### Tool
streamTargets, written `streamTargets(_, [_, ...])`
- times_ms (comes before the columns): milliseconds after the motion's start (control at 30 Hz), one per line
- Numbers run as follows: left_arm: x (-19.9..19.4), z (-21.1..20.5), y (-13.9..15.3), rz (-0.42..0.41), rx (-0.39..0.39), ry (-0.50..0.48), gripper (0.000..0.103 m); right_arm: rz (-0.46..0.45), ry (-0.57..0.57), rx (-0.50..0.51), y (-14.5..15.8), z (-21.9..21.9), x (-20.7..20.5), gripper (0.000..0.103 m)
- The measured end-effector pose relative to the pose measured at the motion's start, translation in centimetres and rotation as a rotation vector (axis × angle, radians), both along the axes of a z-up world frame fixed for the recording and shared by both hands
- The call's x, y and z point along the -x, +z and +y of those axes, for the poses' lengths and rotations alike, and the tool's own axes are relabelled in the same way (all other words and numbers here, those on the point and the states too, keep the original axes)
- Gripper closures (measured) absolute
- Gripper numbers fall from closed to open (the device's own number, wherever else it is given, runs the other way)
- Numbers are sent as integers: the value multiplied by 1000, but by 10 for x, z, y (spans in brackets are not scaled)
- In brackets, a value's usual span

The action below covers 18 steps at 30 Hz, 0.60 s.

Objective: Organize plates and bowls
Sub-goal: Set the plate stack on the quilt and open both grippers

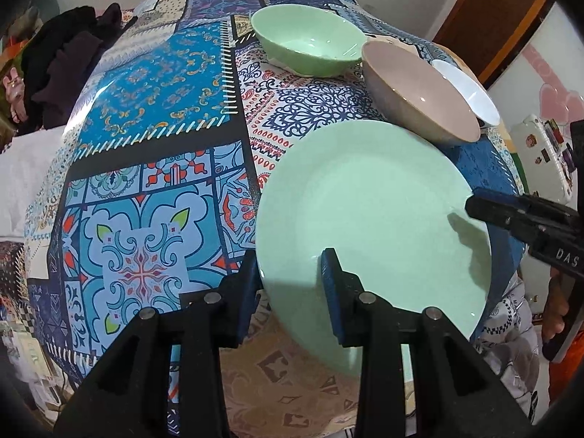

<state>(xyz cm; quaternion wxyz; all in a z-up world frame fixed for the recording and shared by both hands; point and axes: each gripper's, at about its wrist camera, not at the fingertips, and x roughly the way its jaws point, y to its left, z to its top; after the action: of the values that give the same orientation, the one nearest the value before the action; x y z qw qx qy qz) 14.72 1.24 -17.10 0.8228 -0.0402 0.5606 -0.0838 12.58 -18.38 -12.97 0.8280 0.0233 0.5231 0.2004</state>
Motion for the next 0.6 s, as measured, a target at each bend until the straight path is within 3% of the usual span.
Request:
streamTargets(167, [6,2,17,-48,6,-16,64,-47,-30,15,11,-12,0,76])
streamTargets(267, [7,-2,33,-98,-3,-23,60,-60,-42,2,17,-17,-1,70])
streamTargets(400, [5,-12,53,-178,-25,-31,50,-100,-58,-6,26,-24,-3,62])
streamTargets(500, [-3,-21,61,-218,-35,-33,33,-133,-84,-8,31,-29,-6,55])
streamTargets(600, [-14,-33,65,-238,-50,-45,28,-159,-105,-4,33,-36,-11,54])
